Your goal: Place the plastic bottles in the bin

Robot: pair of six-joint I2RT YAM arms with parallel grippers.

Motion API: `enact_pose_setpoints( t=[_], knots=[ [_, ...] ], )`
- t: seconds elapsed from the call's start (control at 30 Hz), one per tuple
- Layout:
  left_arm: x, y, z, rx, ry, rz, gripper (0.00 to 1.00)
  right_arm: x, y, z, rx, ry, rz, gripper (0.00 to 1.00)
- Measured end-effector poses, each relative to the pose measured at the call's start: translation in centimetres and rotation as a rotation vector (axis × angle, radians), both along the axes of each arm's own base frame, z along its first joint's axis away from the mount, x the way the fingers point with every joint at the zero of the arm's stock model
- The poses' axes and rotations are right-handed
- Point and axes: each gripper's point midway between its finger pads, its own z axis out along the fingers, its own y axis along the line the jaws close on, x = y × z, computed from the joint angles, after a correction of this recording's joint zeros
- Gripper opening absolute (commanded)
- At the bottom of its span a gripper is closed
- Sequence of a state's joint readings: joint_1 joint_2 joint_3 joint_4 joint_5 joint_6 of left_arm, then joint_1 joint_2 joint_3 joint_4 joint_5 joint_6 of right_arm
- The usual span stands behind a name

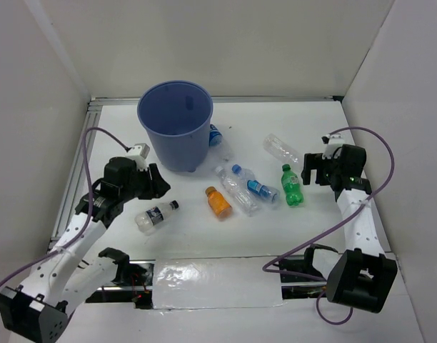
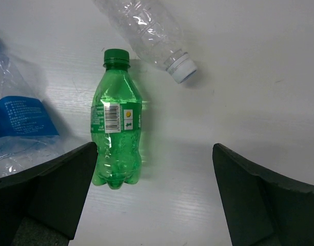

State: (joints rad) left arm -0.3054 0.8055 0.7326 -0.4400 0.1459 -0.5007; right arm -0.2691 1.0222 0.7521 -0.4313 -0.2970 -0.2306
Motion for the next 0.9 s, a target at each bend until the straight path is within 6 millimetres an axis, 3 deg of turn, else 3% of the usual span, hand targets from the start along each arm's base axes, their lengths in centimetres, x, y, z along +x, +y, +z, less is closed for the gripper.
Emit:
enact_pose_setpoints(
  t=[0.03,0.1,0.13,0.17,0.2,0.27,0.33,0.4,0.43,0.63,0.73,0.9],
  knots=[
    [0.0,-0.3,-0.2,0.002,0.014,-0.004,0.48,0.0,0.0,-0.2,-0.004,0.013,0.006,1.00],
    [0.1,-0.9,-0.5,0.025,0.038,-0.025,0.47,-0.1,-0.1,-0.5,-0.015,0.029,0.022,1.00],
    [0.2,-1.2,-0.7,0.034,0.048,-0.034,0.60,-0.2,0.0,-0.7,-0.021,0.036,0.039,1.00],
    [0.2,-1.6,-0.9,0.047,0.058,-0.044,0.67,-0.4,0.2,-0.8,-0.022,0.041,0.052,0.82],
    [0.3,-1.9,-1.2,0.062,0.067,-0.053,0.73,-0.4,0.3,-0.8,-0.026,0.040,0.074,0.74],
    [0.0,-2.5,-2.0,0.094,0.098,-0.073,0.83,-0.6,0.9,-0.8,-0.021,0.040,0.112,0.70],
    [-0.3,-3.1,-3.0,0.144,0.140,-0.097,0.83,-0.7,1.5,-0.7,-0.008,0.035,0.150,0.76],
    [-0.6,-3.4,-3.8,0.204,0.183,-0.129,0.85,-0.8,2.1,-0.7,0.002,0.027,0.192,0.93],
    [-0.7,-3.5,-4.1,0.244,0.196,-0.146,0.85,-0.8,2.3,-0.6,0.003,0.023,0.210,0.95],
    [0.4,-3.0,-4.5,0.460,0.251,-0.200,0.88,-1.1,3.1,-0.5,0.003,-0.005,0.272,0.98],
    [0.7,-2.2,-6.0,0.563,0.292,-0.226,0.88,-1.1,3.2,-0.4,0.002,-0.010,0.282,0.98],
    [-0.4,-1.1,-8.4,0.675,0.376,-0.294,0.85,-1.0,3.2,-0.4,-0.004,-0.015,0.289,0.99]
  ],
)
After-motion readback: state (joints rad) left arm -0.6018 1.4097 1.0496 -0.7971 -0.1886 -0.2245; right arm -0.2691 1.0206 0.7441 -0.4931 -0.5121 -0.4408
